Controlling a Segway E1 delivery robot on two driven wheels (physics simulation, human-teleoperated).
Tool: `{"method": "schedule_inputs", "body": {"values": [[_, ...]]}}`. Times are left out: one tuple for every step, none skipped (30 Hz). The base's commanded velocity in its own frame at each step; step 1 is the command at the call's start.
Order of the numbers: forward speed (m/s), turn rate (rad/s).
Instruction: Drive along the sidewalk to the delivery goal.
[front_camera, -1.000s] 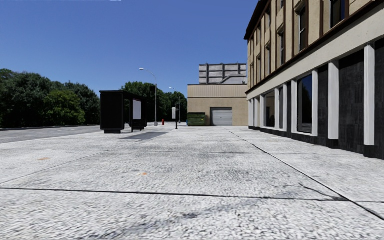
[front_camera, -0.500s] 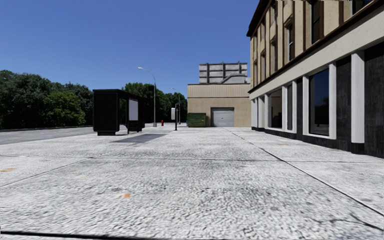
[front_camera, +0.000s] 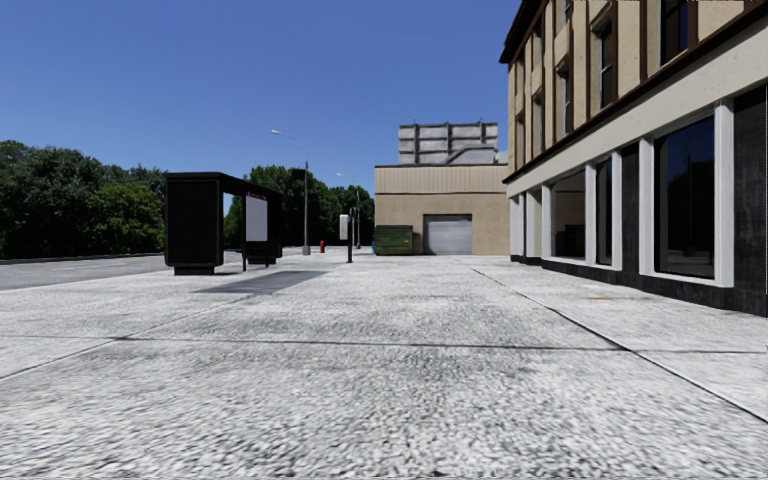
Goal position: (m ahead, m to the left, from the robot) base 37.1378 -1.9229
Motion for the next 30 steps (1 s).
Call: {"method": "schedule_inputs", "body": {"values": [[2.00, 0.00], [2.00, 0.00], [2.00, 0.00], [2.00, 0.00], [2.00, 0.00], [2.00, 0.00], [2.00, 0.00], [2.00, 0.10], [2.00, 0.17], [2.00, 0.18], [2.00, 0.18], [2.00, 0.19], [2.00, 0.19], [2.00, 0.19], [2.00, 0.19], [2.00, 0.19], [2.00, 0.19], [2.00, 0.19], [2.00, 0.19], [2.00, 0.19], [2.00, 0.19], [2.00, 0.19], [2.00, 0.19], [2.00, 0.19], [2.00, 0.19], [2.00, 0.19], [2.00, 0.19], [2.00, 0.19], [2.00, 0.19], [2.00, 0.19]]}}
